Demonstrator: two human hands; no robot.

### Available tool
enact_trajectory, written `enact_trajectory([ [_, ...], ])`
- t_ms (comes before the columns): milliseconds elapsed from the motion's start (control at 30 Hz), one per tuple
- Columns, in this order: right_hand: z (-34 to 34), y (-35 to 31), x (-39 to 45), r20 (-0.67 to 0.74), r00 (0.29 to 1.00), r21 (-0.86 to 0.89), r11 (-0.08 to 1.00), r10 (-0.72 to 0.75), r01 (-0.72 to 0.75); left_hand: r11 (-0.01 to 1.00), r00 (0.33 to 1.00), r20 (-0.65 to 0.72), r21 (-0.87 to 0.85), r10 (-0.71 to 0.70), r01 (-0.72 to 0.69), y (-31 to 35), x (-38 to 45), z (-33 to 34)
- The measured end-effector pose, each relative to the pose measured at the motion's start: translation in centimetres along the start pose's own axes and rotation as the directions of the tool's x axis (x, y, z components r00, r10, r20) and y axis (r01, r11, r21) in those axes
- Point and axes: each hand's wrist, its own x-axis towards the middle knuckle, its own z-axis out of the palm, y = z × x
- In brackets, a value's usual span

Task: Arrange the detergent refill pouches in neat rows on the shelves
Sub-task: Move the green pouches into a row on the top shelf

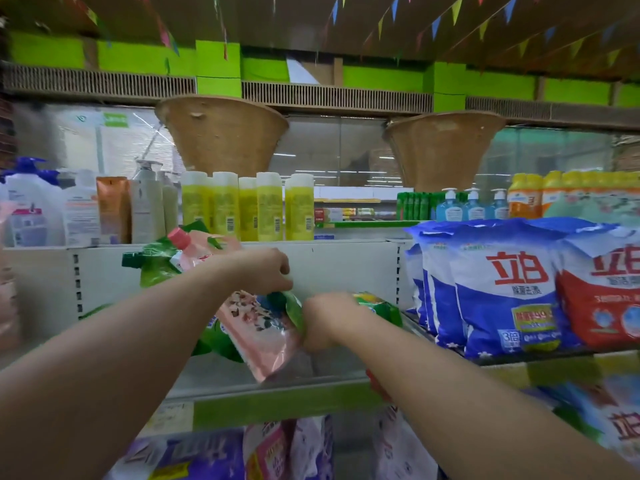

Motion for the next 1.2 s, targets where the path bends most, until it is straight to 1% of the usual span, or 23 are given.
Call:
enact_trajectory([
  [67, 0.0, -0.5, -0.1, -0.045, 0.999, -0.053, 0.998, -0.029, 0.027, 1.000, 0.999, -0.034, -0.010, 0.016, -0.016, -0.2, 0.6, -0.2],
  [133, -0.2, -0.6, -0.3, -0.071, 0.996, -0.067, 0.997, -0.050, 0.046, 1.000, 0.998, -0.054, 0.001, 0.015, -0.015, -0.5, 1.3, -0.3],
  [167, -0.5, -0.4, -0.2, -0.075, 0.996, -0.051, 0.998, -0.051, 0.048, 1.000, 0.998, -0.064, 0.002, 0.012, -0.012, -0.8, 1.7, -0.3],
  [233, -1.2, 0.7, -0.2, -0.085, 0.996, 0.036, 0.999, -0.019, 0.022, 1.000, 0.996, -0.089, -0.008, 0.002, -0.003, -1.6, 2.5, -0.6],
  [300, -2.1, 2.4, -0.2, -0.121, 0.990, 0.146, 0.987, 0.078, -0.060, 0.999, 0.993, -0.118, -0.048, -0.023, 0.017, -2.5, 3.2, -1.1],
  [400, -3.1, 6.1, -0.4, -0.206, 0.941, 0.335, 0.923, 0.268, -0.189, 0.990, 0.985, -0.154, -0.127, -0.077, 0.058, -3.0, 4.5, -1.2],
  [467, -3.6, 8.1, -0.5, -0.241, 0.913, 0.415, 0.885, 0.330, -0.210, 0.978, 0.984, -0.133, -0.187, -0.117, 0.091, -2.7, 5.3, -0.7],
  [533, -4.1, 9.9, -0.9, -0.265, 0.890, 0.490, 0.847, 0.370, -0.206, 0.958, 0.987, -0.076, -0.263, -0.139, 0.115, -1.8, 6.4, 0.0],
  [600, -3.8, 11.5, -1.5, -0.290, 0.839, 0.636, 0.748, 0.461, -0.191, 0.923, 0.991, -0.007, -0.365, -0.137, 0.125, -0.4, 7.5, 0.6],
  [667, -2.9, 12.8, -2.5, -0.290, 0.776, 0.722, 0.660, 0.560, -0.207, 0.856, 0.993, 0.034, -0.504, -0.109, 0.111, 1.3, 8.8, 1.2],
  [700, -2.3, 13.4, -3.0, -0.279, 0.759, 0.751, 0.627, 0.588, -0.209, 0.812, 0.995, 0.045, -0.575, -0.085, 0.096, 2.2, 9.4, 1.4],
  [800, -1.1, 14.2, -4.4, -0.208, 0.748, 0.846, 0.500, 0.630, -0.186, 0.677, 0.998, 0.060, -0.734, -0.014, 0.053, 5.3, 11.1, 2.2],
  [833, -1.1, 14.3, -4.7, -0.193, 0.749, 0.861, 0.476, 0.634, -0.181, 0.628, 0.998, 0.059, -0.777, 0.001, 0.045, 6.3, 11.6, 2.3],
  [867, -1.2, 14.4, -4.8, -0.189, 0.752, 0.861, 0.475, 0.632, -0.182, 0.580, 0.998, 0.057, -0.814, 0.012, 0.040, 7.3, 12.2, 2.4],
  [933, -1.2, 14.3, -4.8, -0.198, 0.762, 0.841, 0.507, 0.617, -0.192, 0.487, 0.998, 0.054, -0.873, 0.030, 0.032, 8.9, 13.3, 2.4],
  [1000, -1.2, 14.1, -4.7, -0.215, 0.776, 0.772, 0.590, 0.592, -0.236, 0.395, 0.998, 0.049, -0.918, 0.026, 0.035, 10.0, 14.3, 2.6],
  [1067, -1.1, 13.8, -4.5, -0.218, 0.774, 0.682, 0.660, 0.595, -0.315, 0.302, 0.998, 0.056, -0.952, 0.023, 0.046, 10.6, 15.4, 3.1],
  [1167, -1.0, 13.7, -4.1, -0.245, 0.749, 0.643, 0.681, 0.616, -0.350, 0.176, 0.990, 0.117, -0.979, 0.072, 0.103, 11.4, 16.6, 4.4],
  [1200, -1.0, 13.8, -4.0, -0.252, 0.747, 0.627, 0.692, 0.615, -0.358, 0.152, 0.988, 0.132, -0.981, 0.082, 0.119, 11.6, 16.8, 4.7],
])
